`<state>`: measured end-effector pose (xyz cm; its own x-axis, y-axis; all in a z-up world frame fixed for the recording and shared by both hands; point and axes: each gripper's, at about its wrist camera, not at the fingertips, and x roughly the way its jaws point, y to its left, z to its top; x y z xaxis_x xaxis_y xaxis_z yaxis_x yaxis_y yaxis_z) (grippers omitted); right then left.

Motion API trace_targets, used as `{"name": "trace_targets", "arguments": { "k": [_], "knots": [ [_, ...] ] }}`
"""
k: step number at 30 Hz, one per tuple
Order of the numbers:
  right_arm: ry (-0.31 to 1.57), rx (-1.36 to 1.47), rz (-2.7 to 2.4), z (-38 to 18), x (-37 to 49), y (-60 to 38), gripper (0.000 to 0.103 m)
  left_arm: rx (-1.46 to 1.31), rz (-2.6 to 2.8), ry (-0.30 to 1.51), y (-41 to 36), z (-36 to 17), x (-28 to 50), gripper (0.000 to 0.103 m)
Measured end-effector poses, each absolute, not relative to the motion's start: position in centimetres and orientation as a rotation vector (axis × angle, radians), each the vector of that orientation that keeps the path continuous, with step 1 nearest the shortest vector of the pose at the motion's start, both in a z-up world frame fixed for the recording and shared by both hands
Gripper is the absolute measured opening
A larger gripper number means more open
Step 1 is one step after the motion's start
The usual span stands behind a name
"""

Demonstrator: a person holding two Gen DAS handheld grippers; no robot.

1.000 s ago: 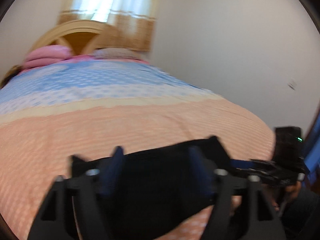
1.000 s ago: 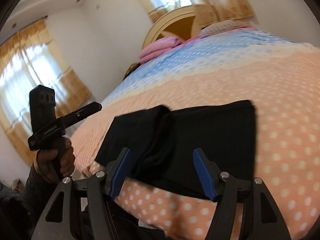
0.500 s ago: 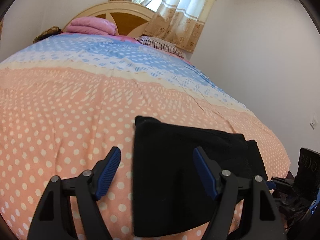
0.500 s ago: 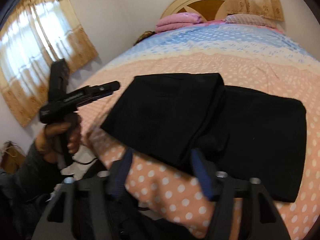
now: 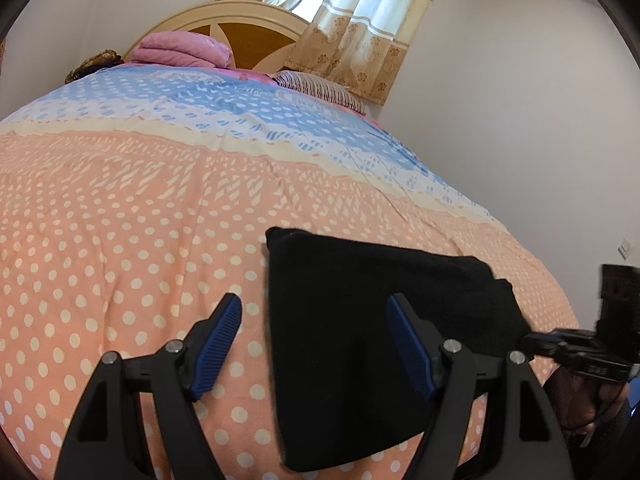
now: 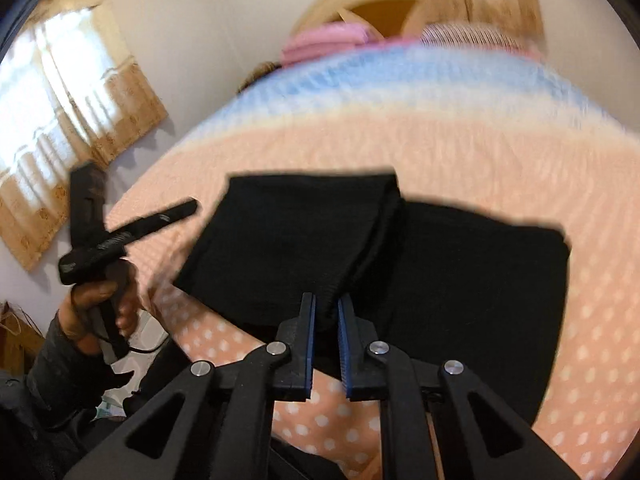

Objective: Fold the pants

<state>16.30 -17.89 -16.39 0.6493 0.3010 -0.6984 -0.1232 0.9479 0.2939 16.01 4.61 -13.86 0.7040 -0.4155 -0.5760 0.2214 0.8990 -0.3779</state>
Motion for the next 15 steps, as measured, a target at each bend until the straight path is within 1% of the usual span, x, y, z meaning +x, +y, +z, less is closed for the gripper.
{"name": "trace_targets", "arguments": {
  "k": [1, 3, 5, 8, 11, 12, 13, 15],
  "knots": [
    [0.835, 0.228, 0.234, -16.9, 16.3, -18.0, 0.033, -0.292, -0.360, 0.711, 4.6, -13.9, 16.0, 0.077],
    [0.831, 0.218, 0.232, -17.2, 16.0, -17.9, 0.046, -0.289, -0.352, 0.716, 4.7, -14.1, 16.0, 0.077],
    [0.800, 0.204, 0.230, -17.0, 15.6, -17.8, 0.046, -0.293, -0.344, 0.723, 4.9, -14.4, 16.2, 0.077],
    [0.800, 0.220, 0.283, -17.2, 15.8, -17.9, 0.046, -0.309, -0.338, 0.738, 5.1, -14.9, 16.3, 0.077],
    [0.859, 0.157, 0.279, -18.1, 16.2, -17.2, 0.046, -0.312, -0.336, 0.747, 5.1, -15.1, 16.4, 0.077],
    [0.876, 0.144, 0.287, -18.3, 16.1, -17.1, 0.038, -0.313, -0.336, 0.747, 5.1, -15.1, 16.4, 0.077],
    [0.887, 0.112, 0.285, -18.3, 15.7, -16.8, 0.026, -0.314, -0.336, 0.745, 5.2, -15.0, 16.4, 0.077],
    [0.912, 0.062, 0.262, -18.4, 15.1, -16.8, 0.015, -0.317, -0.334, 0.740, 5.2, -15.0, 16.4, 0.077]
  ]
}}
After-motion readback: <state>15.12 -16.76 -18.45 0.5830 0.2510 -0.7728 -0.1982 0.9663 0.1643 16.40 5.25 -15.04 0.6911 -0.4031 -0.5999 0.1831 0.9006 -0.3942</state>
